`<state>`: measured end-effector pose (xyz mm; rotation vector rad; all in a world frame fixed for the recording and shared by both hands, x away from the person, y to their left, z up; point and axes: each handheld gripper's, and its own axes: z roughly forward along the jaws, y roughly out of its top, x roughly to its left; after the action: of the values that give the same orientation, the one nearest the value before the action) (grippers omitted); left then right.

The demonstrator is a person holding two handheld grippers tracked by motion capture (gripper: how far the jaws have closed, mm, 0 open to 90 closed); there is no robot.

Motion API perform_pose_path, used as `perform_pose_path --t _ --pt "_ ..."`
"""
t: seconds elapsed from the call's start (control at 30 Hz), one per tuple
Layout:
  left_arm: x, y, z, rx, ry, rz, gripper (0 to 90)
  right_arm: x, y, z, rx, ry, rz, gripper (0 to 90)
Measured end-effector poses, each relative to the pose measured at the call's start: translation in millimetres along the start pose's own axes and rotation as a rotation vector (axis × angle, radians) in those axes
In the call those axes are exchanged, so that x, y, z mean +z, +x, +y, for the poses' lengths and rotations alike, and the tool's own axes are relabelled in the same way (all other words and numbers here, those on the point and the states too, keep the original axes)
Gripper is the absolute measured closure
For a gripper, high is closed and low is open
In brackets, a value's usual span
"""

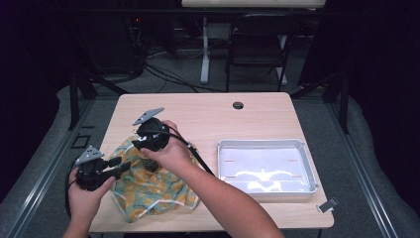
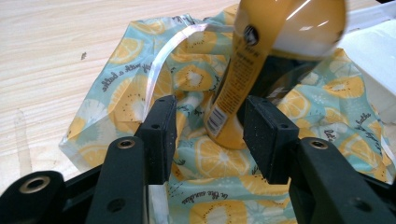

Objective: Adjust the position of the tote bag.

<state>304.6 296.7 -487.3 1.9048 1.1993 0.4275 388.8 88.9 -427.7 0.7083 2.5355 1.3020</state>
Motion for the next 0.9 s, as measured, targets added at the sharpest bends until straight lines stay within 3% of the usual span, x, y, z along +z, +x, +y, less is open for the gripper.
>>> perform_pose_path --t 0.1,0.43,0.9 --pt "-0.3 -0.4 0.1 -0.001 -0.001 0.002 54.7 3.1 -1.2 -3.9 -0.011 0.018 -0.016 61.1" --pt "0.4 -0.9 -0.2 -0.001 0.003 0.003 54.9 6.3 -3.2 -17.5 0.006 0.003 -0.024 61.1" --pt "-0.3 -0.6 -0.6 -0.004 0.004 0.007 54.9 5.4 -1.3 -23.7 0.009 0.010 0.011 59.8"
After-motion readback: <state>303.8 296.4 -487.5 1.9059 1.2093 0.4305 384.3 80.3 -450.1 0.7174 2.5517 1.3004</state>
